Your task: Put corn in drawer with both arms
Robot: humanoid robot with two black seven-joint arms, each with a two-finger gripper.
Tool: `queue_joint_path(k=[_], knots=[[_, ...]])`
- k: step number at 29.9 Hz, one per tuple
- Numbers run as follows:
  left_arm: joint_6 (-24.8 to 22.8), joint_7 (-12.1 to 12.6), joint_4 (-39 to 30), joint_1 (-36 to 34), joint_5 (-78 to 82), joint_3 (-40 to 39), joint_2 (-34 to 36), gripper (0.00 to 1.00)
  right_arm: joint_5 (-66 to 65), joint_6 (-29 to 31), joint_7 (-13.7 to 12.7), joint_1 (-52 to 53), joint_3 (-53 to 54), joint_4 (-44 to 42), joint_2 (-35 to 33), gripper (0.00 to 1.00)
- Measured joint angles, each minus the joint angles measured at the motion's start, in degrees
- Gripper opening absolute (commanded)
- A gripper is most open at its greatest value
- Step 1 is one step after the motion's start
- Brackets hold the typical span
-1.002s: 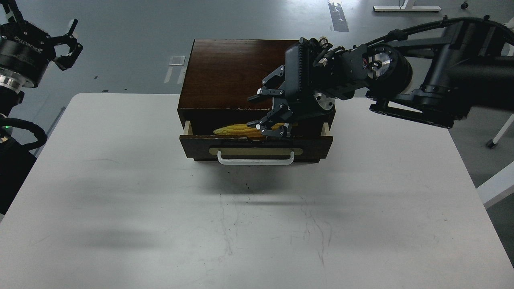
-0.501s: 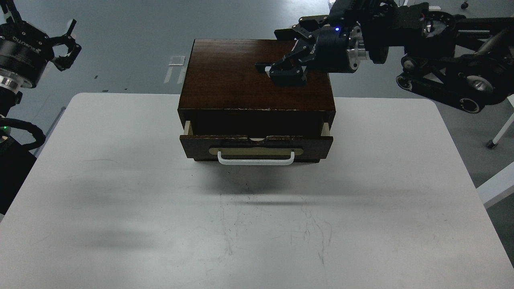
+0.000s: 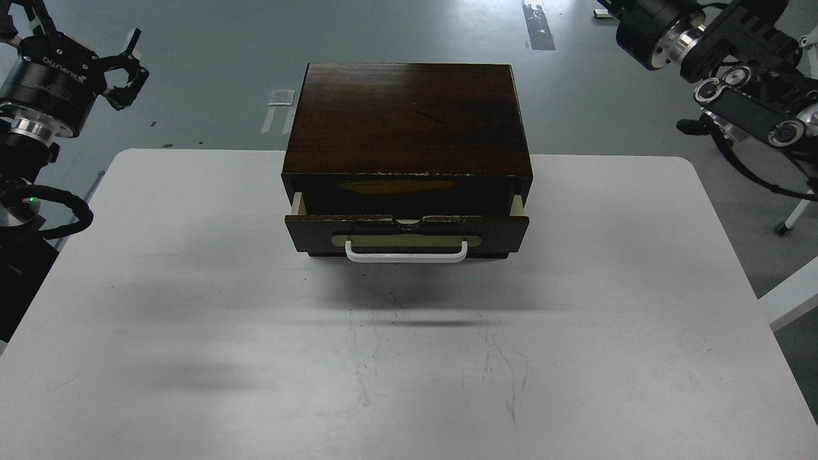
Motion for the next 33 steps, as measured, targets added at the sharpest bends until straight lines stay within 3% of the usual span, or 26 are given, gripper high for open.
queue_joint_path(k=[10,16,20,23,28,33], knots=[[0.0,0.0,0.3,-0.1,-0.6,-1.5,-2.9,0.98,22.2,2.3,-0.1,-11.0,14.9,-0.2,-1.1,1.00],[0.0,0.0,0.5,0.3,-0.7,-1.8,-3.4,0.98,37.2,11.7,-0.1,-15.7,23.4,-0.3,-2.1,1.00],[0.0,0.1,0.5,0.7,-0.7,-1.8,-3.5,0.98,46.0,21.5,-0.1,-19.9,30.5,0.4,-2.9,1.00],[0.0,0.3,0.5,0.9,-0.7,-1.8,-3.6,0.98,47.9,25.0,0.0,-21.8,34.4,0.4,-2.5,1.00],[0.0,0.4,0.9,1.4,-1.2,-1.8,-5.1,0.98,48.1,25.9,0.4,-23.8,36.7,-0.2,-1.8,1.00],[0.0,0.6,6.5,1.6,-1.3,-1.8,-9.7,0.98,48.2,25.6,-0.1,-27.1,36.6,-0.6,-1.6,1.00]])
